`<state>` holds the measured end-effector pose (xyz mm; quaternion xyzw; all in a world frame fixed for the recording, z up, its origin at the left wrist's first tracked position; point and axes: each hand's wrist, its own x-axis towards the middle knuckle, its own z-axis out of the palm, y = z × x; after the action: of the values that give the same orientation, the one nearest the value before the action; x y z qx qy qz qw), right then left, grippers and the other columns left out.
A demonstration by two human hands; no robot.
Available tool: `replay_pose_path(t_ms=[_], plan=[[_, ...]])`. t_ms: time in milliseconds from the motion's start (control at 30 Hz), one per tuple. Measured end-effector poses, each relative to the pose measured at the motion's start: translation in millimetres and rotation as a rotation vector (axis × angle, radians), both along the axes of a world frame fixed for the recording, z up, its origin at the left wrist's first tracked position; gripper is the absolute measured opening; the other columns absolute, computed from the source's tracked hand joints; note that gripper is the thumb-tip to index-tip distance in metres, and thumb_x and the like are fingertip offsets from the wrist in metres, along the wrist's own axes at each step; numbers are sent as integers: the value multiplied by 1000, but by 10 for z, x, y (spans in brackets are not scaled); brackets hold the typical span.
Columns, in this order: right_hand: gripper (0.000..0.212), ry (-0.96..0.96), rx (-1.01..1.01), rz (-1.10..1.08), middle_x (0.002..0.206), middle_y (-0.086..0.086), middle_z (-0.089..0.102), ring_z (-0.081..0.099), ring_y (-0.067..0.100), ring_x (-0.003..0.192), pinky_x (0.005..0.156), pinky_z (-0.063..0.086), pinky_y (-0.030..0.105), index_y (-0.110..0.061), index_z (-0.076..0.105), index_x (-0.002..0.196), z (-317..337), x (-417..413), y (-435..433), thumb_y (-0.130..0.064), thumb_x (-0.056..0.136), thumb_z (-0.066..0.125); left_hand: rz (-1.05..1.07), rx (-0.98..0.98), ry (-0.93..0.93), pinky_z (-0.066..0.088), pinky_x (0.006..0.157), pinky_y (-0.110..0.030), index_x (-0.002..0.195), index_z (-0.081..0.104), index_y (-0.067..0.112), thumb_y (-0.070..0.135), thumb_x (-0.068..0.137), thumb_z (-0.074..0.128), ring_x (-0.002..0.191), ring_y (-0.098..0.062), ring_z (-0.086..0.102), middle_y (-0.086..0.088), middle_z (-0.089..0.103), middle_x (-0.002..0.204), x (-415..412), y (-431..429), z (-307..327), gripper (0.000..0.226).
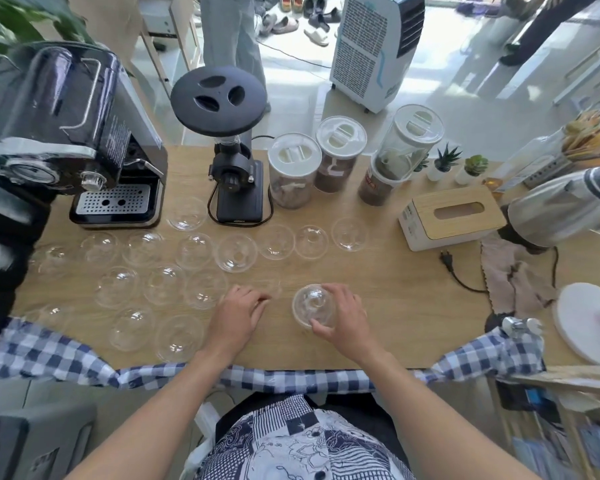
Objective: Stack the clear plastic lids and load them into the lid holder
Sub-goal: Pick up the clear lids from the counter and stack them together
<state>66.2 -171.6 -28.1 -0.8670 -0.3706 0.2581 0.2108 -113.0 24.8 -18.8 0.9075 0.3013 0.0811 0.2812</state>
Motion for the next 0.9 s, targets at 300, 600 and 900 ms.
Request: replay_pose_path(t_ms=[300,600,900], plan=[[83,70,-15,-11,149,-8,54,57,15,132,120,48,43,-28,47,158,7,-106,29,-42,89,90,302,-679,-149,63,89,-30,111,77,27,29,108,70,96,-10,76,10,81,101,-41,-38,146,9],[85,122,-35,9,165,-8,45,53,21,145,122,50,49,-34,43,164,93,-75,91,-36,92,87,467,-1310,-200,62,100,-39,120,72,0,14,112,57,103,-27,75,-13,77,105,89,-270,1,22],[118,206,-48,-26,178,-7,20,45,18,152,127,44,46,-34,12,177,35,-32,30,-29,89,90,557,-1347,-146,63,87,-35,120,75,5,12,111,58,92,-19,72,-9,78,103,307,-352,-94,21]])
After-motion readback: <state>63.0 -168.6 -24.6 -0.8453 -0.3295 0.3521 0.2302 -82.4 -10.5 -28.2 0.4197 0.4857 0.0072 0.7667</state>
